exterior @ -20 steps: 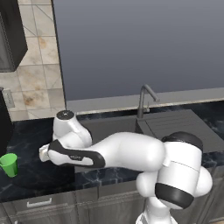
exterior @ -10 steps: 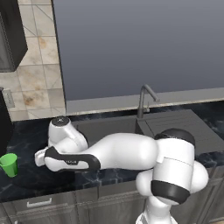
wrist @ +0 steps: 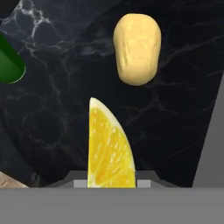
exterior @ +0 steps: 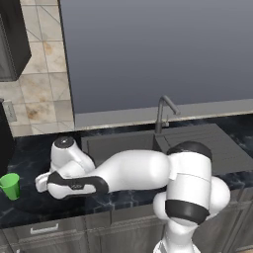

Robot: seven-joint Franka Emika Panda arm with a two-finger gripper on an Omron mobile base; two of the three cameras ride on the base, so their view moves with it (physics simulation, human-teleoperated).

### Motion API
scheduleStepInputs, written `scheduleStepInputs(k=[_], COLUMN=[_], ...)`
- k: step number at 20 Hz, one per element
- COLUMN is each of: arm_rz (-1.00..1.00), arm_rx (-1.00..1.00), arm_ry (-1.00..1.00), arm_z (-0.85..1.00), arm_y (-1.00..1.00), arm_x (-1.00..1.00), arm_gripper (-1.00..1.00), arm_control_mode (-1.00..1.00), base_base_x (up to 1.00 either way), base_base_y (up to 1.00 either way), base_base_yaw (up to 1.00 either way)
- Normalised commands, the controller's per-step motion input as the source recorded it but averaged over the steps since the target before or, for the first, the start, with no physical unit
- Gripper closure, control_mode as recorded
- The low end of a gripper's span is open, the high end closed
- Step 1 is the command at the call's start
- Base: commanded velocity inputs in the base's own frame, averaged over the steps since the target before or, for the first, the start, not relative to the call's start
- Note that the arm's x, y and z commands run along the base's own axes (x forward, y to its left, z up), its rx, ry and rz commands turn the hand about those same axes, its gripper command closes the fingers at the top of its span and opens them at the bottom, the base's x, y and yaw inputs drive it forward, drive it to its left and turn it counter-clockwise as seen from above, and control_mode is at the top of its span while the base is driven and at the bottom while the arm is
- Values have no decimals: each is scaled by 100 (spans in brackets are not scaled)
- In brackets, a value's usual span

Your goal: Remove the lemon wedge and potato from the sink. Then move the bowl and cup from the counter to the sink for washing.

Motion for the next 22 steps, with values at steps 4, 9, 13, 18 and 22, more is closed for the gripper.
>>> scheduleStepInputs(k=[4, 9, 13, 18, 22], arm_rz=[0, 0, 0, 0, 0], arm_rx=[0, 0, 0, 0, 0], arm_ry=[0, 0, 0, 0, 0], arm_z=[-17, -17, -15, -14, -13], arm_y=[15, 9, 3, 0, 0], arm_x=[0, 0, 0, 0, 0], arm_gripper=[100, 100, 100, 100, 100], arm_control_mode=[-100, -100, -100, -100, -100], base_base_x=[0, 0, 0, 0, 0], base_base_y=[0, 0, 0, 0, 0], base_base_yaw=[0, 0, 0, 0, 0])
